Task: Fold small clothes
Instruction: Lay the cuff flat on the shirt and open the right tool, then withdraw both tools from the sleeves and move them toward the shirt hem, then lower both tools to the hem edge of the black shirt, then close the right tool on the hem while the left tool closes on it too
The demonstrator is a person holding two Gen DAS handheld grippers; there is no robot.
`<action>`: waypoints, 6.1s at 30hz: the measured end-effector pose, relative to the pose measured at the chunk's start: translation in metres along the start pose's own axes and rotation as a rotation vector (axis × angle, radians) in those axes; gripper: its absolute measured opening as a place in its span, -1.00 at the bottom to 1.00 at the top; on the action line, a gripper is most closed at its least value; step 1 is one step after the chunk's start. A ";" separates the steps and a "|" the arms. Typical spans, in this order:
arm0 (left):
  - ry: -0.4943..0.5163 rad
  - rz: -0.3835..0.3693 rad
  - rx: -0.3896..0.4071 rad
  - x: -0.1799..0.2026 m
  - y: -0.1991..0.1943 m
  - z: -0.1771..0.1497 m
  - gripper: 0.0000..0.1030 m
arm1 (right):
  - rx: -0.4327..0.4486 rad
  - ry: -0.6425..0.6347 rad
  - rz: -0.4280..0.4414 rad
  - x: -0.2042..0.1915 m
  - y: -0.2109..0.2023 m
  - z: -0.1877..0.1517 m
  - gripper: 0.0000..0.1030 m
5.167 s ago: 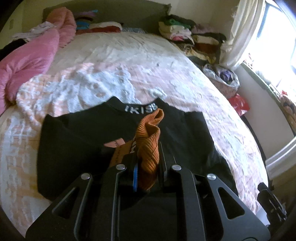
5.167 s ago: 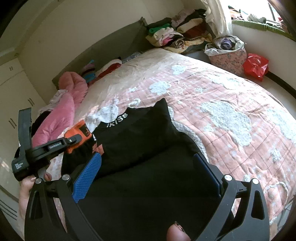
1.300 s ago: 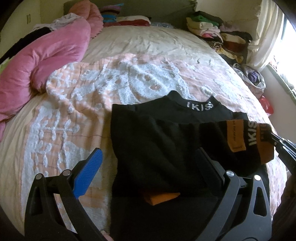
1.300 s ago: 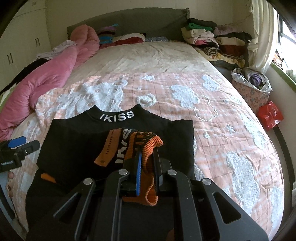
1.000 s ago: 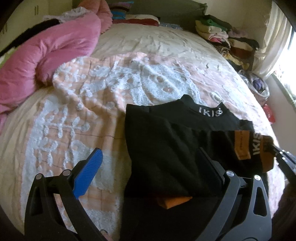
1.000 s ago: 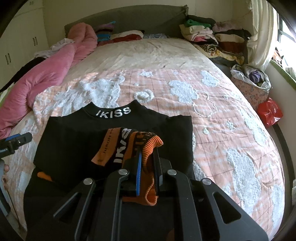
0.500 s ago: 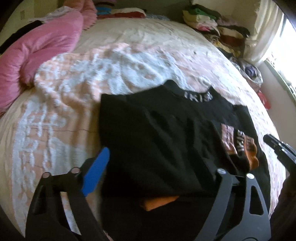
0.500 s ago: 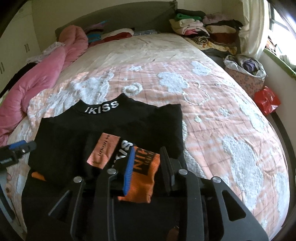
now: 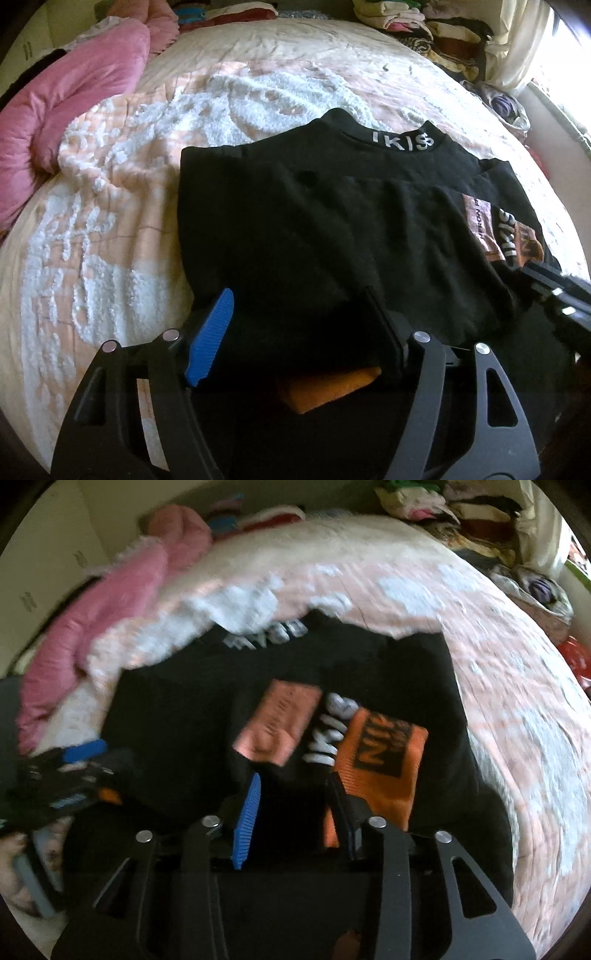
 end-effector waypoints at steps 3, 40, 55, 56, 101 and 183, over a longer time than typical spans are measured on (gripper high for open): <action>0.001 0.003 0.001 0.000 0.000 0.001 0.23 | 0.006 0.068 0.061 0.007 -0.004 0.000 -0.18; 0.006 0.019 0.138 0.008 -0.086 0.009 0.81 | 0.234 0.050 0.186 -0.006 -0.124 0.007 0.89; 0.005 0.041 0.181 0.007 -0.123 -0.003 0.82 | 0.326 0.021 0.217 -0.010 -0.175 0.002 0.91; 0.003 0.043 0.182 0.006 -0.124 -0.005 0.82 | 0.331 0.018 0.220 -0.010 -0.179 0.000 0.91; -0.044 0.099 0.177 -0.010 -0.167 -0.090 0.82 | 0.363 0.043 0.176 0.053 -0.225 -0.083 0.91; -0.077 -0.097 -0.100 -0.002 -0.111 -0.242 0.07 | 0.049 0.037 0.054 0.130 -0.145 -0.205 -0.84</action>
Point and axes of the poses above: each gripper's, at about its wrist camera, not at the fingertips, and y roughly the way its jaws point, x to its right, z to its top, the point moved 6 cm from there along y, roughly the way its jaws point, and after that the axes turned 7 degrees about y, right-handed, at the moved point
